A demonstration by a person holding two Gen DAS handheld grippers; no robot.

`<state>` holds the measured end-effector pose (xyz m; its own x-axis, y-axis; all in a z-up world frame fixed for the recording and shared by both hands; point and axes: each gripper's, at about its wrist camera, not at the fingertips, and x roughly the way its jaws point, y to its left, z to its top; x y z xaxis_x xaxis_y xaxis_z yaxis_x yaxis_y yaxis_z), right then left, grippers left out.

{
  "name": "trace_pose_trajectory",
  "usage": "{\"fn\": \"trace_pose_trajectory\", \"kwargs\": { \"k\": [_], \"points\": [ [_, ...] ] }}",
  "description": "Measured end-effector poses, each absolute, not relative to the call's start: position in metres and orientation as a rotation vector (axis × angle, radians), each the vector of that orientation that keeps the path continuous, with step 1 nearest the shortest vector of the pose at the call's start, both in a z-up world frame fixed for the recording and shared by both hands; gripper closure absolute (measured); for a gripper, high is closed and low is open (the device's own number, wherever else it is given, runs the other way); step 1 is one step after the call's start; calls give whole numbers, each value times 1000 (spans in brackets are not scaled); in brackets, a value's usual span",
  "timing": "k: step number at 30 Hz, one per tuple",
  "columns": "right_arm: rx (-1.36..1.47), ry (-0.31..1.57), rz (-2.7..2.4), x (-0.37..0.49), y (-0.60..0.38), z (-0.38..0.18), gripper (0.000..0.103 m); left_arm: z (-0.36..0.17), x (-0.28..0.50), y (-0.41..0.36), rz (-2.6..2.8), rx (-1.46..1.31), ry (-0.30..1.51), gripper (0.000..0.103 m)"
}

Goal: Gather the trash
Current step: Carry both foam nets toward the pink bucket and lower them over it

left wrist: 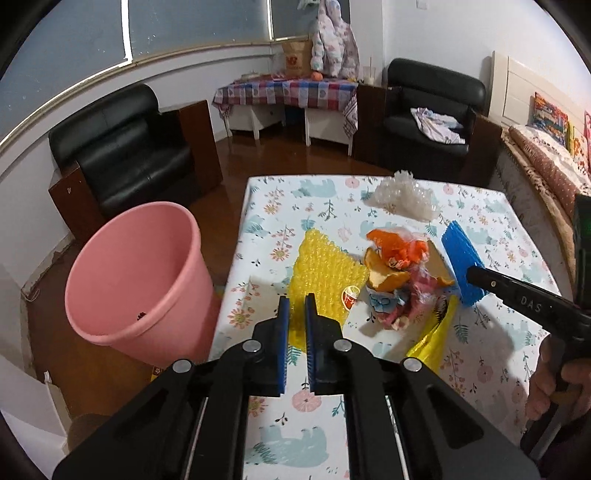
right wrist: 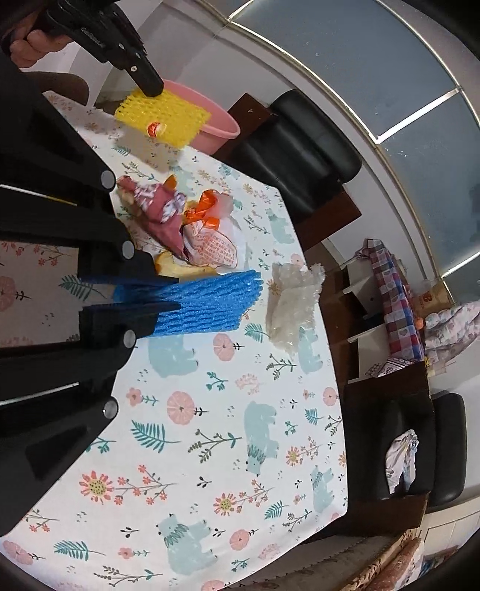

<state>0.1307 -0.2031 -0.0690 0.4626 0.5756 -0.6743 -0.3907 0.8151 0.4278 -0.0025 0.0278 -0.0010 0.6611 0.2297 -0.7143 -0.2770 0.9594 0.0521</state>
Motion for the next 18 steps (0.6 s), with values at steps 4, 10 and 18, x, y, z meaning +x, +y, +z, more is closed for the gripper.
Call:
{"fn": "trace_pose_trajectory", "kwargs": {
  "k": [4, 10, 18],
  "points": [
    [250, 918, 601, 129, -208, -66, 96, 1, -6, 35, 260, -87, 782, 95],
    [260, 876, 580, 117, -218, -49, 96, 3, -9, 50, 218, -135, 758, 95],
    [183, 835, 579, 105, -203, -22, 96, 17, -15, 80, 204, -189, 670, 95]
  ]
}}
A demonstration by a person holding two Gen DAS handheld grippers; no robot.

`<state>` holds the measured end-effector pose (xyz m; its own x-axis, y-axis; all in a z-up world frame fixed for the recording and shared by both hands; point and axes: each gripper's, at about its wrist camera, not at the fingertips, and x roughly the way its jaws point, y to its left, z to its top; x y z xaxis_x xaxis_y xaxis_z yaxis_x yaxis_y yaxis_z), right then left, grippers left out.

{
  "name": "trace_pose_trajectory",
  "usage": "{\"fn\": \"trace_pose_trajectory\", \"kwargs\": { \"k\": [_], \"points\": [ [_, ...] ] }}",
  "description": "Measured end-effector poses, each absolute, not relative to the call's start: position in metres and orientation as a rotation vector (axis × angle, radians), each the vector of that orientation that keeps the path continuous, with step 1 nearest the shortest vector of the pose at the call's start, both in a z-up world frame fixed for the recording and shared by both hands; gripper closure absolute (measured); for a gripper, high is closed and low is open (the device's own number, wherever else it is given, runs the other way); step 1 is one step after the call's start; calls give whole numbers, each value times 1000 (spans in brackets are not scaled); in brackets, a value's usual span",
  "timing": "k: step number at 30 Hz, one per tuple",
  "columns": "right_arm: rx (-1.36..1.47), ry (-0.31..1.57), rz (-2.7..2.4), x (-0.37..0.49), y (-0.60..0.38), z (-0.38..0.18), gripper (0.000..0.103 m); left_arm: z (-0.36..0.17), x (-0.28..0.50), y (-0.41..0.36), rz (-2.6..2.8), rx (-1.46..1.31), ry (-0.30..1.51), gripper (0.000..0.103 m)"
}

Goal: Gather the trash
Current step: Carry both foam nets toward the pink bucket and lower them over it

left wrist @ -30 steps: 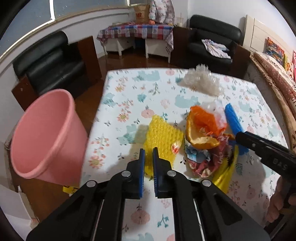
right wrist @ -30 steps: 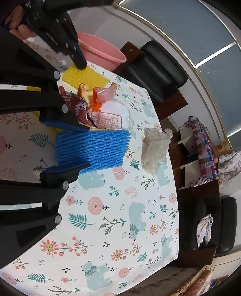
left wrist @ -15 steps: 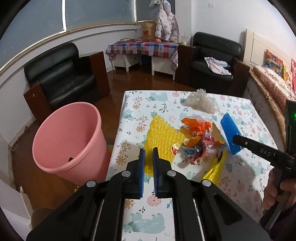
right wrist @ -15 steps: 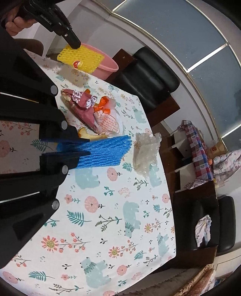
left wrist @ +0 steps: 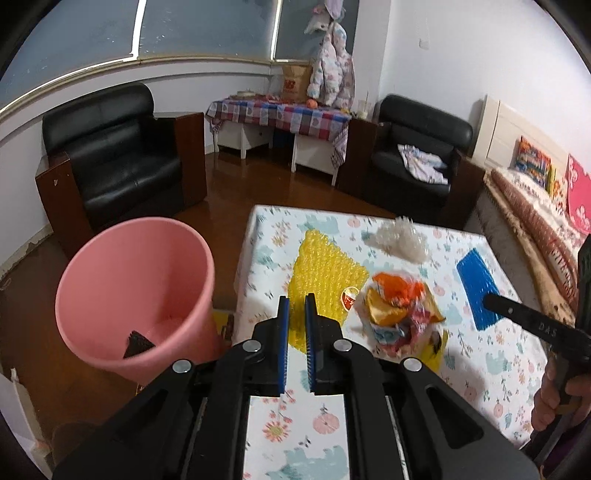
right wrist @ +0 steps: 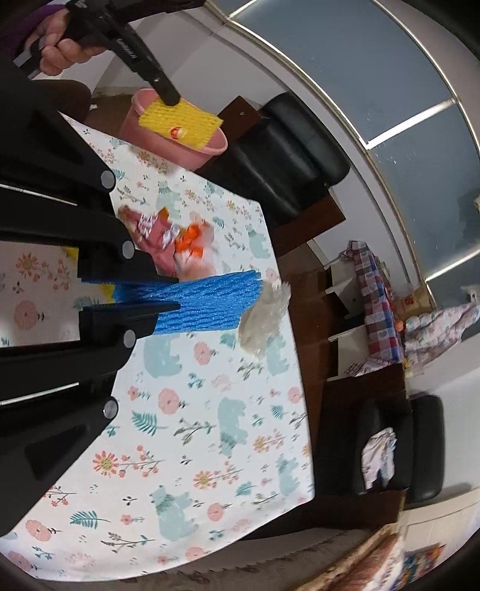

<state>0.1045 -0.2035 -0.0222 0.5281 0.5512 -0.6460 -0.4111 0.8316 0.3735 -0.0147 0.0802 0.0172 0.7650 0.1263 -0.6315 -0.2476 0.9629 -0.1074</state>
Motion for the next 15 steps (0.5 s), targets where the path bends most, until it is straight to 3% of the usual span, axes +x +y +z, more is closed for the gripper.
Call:
{"fn": "trace_pose_trajectory", "kwargs": {
  "k": [15],
  "points": [
    [98, 810, 806, 102, -83, 24, 96, 32, -44, 172, 352, -282, 564, 95]
  ]
}}
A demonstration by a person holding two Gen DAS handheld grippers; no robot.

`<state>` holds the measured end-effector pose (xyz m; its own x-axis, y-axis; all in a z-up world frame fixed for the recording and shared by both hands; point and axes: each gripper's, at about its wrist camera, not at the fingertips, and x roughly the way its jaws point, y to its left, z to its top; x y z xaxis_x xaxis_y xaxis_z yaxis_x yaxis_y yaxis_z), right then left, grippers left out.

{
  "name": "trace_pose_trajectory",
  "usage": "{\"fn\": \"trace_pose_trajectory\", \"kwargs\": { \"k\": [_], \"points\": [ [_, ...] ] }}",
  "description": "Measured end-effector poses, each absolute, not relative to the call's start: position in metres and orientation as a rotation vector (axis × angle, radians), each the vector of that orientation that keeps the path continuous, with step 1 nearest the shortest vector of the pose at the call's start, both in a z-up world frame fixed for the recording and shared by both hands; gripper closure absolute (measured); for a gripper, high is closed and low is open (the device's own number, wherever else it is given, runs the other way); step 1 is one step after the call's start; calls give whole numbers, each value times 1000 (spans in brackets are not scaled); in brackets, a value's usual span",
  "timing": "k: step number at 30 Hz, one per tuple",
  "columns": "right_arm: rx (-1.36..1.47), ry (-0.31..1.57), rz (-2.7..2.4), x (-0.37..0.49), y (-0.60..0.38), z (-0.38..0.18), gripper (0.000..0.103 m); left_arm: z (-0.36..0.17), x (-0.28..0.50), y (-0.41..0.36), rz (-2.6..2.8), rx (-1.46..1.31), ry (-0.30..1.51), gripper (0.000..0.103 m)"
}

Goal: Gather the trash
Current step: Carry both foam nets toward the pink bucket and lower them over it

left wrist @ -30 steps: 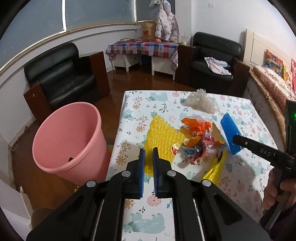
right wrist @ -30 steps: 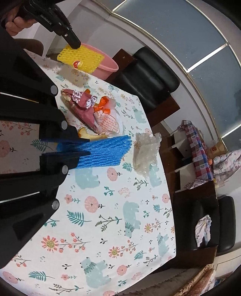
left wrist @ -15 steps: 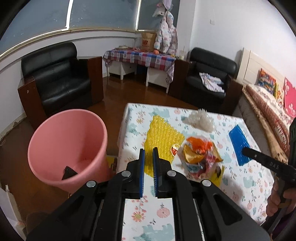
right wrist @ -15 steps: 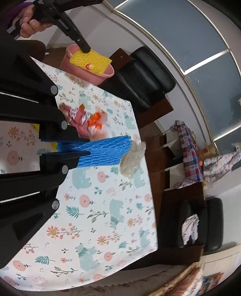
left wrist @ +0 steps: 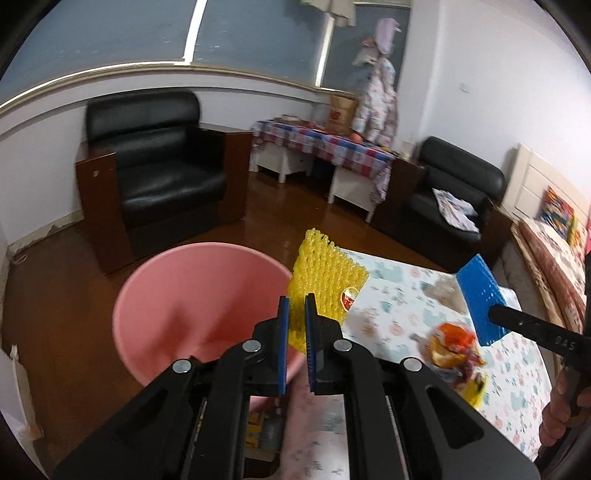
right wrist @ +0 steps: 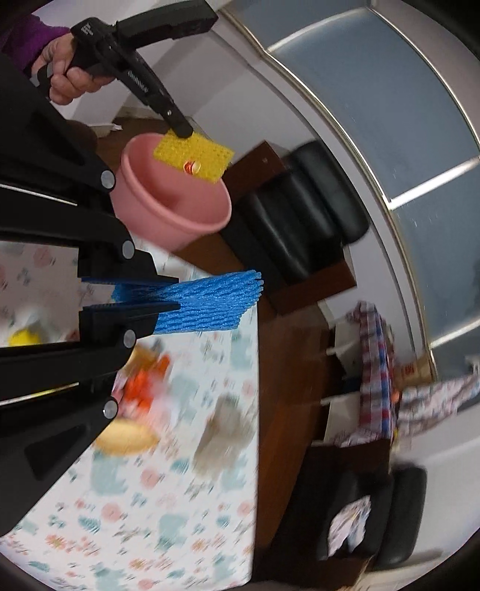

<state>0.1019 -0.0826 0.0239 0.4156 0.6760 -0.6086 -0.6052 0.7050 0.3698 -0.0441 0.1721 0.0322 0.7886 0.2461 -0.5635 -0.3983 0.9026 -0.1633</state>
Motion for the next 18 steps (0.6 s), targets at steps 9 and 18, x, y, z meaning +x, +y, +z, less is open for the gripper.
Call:
{"fn": "trace_pose_trajectory", "kwargs": {
  "k": [9, 18],
  "points": [
    [4, 768, 938, 91, -10, 48, 96, 31, -63, 216, 474, -339, 549, 95],
    [-60, 760, 1048, 82, 57, 54, 96, 21, -64, 242, 567, -362, 570, 95]
  ]
}}
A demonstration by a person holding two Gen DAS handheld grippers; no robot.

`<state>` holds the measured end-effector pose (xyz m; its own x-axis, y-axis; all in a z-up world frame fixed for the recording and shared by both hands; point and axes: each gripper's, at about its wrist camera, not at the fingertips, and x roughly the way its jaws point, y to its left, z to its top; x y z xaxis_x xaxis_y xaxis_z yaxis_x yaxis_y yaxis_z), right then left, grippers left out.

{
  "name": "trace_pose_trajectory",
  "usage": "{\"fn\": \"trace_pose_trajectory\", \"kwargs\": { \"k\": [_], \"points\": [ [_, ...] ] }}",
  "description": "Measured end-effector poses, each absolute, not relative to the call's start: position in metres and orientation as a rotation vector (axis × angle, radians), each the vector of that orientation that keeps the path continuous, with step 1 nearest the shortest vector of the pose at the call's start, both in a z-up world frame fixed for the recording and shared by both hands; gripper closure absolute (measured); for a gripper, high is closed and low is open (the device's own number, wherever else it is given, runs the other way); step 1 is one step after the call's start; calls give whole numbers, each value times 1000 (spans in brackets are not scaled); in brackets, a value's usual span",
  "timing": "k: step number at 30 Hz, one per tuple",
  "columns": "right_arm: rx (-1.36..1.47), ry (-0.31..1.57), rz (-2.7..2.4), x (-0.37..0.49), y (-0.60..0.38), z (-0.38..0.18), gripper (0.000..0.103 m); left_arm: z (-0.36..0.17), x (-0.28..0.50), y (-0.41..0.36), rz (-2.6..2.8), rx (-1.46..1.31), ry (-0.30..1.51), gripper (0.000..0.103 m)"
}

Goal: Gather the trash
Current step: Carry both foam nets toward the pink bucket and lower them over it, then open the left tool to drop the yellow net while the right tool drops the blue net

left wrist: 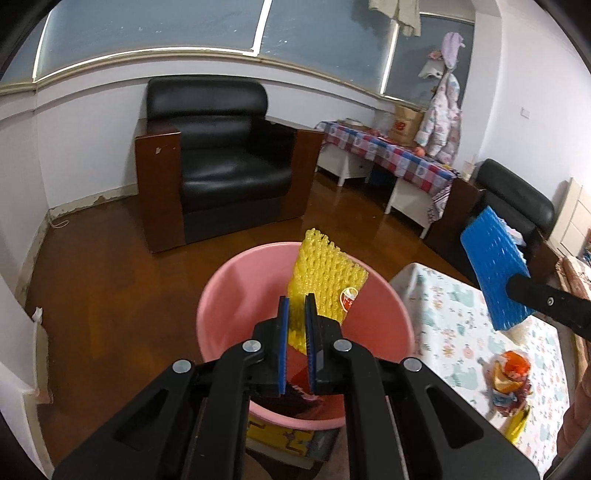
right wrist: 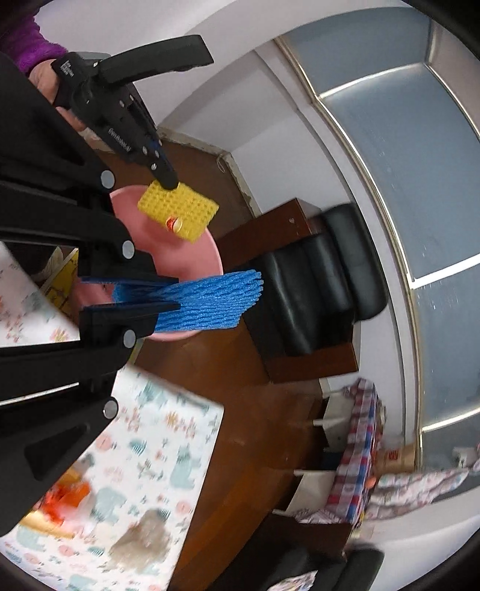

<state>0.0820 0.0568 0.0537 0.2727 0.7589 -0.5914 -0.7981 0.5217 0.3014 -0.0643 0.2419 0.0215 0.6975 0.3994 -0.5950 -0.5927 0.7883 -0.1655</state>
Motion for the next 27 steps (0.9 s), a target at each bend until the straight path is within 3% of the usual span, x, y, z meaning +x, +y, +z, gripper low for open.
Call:
{"fn": "trace_pose_trajectory", "kwargs": {
  "k": [27],
  "points": [
    [-209, 904, 1068, 74, 178, -23, 96, -24, -59, 284, 650, -386, 667, 95]
  ]
}}
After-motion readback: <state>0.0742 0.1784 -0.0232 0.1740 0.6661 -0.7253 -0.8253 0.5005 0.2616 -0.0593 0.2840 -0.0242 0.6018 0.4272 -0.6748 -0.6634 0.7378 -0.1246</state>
